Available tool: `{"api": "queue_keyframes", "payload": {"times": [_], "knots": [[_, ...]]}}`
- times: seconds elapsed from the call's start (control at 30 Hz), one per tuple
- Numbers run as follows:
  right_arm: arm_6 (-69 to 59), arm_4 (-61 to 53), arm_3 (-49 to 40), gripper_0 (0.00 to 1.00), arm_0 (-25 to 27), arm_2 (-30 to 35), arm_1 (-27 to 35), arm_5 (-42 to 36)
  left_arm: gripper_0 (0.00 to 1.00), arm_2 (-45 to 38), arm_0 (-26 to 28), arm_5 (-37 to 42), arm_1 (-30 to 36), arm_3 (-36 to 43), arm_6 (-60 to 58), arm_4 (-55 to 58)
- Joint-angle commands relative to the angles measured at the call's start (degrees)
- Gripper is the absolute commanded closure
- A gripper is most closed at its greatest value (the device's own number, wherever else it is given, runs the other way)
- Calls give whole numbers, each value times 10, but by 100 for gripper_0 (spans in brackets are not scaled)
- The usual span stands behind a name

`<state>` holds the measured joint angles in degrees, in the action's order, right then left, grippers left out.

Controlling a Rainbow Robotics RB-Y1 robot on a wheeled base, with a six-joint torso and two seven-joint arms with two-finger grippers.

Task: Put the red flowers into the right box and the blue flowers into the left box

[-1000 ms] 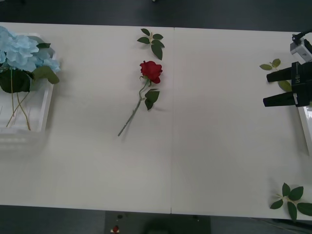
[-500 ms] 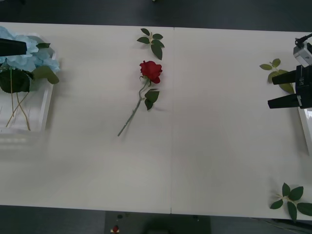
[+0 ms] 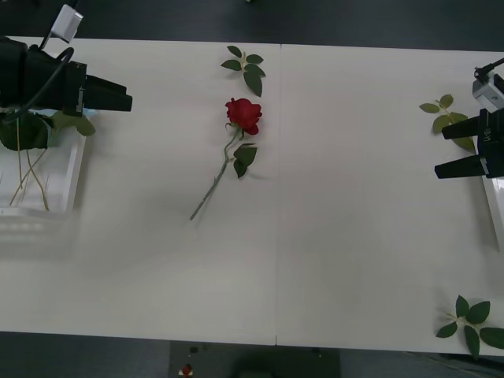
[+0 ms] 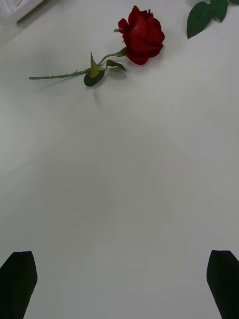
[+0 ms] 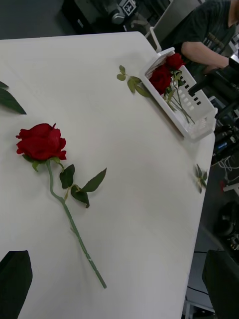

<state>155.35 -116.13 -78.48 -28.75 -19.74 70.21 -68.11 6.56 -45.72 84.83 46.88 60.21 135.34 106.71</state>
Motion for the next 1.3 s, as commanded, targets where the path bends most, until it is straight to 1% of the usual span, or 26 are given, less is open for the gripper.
{"api": "queue_keyframes", "payload": {"times": [0.03,0.07,0.17,0.27,0.4,0.53,0.6,0.73,0.87,1.2,1.3], "knots": [[-3,20,-31,0,-3,-1,-1,6,0,24,-44,-39,-25,14,28,-37],[-11,25,-36,0,-3,-1,-1,11,0,31,-47,-49,-33,14,27,-45],[-88,49,-59,0,-3,-1,-1,24,0,57,-58,-89,-60,14,23,-69],[-175,96,-95,0,-3,-1,-1,42,0,86,-66,-128,-90,14,15,-105],[-240,127,-120,0,-3,-17,-2,62,0,114,-75,-138,-115,14,3,-150],[-245,120,-120,0,-3,-37,-2,94,0,143,-82,-140,-131,13,-5,-184],[-244,119,-121,0,-3,-40,-1,98,0,159,-83,-149,-137,13,-14,-190],[-242,115,-120,0,-3,-40,-1,98,0,219,-96,-193,-139,14,-55,-191],[-242,116,-120,0,-3,-40,-1,98,0,259,-107,-240,-144,13,-78,-203],[-240,115,-118,0,-3,-40,-1,98,0,327,-124,-320,-162,13,-204,-282],[-240,116,-118,0,-3,-40,-1,98,0,333,-125,-328,-164,13,-235,-308]]}}
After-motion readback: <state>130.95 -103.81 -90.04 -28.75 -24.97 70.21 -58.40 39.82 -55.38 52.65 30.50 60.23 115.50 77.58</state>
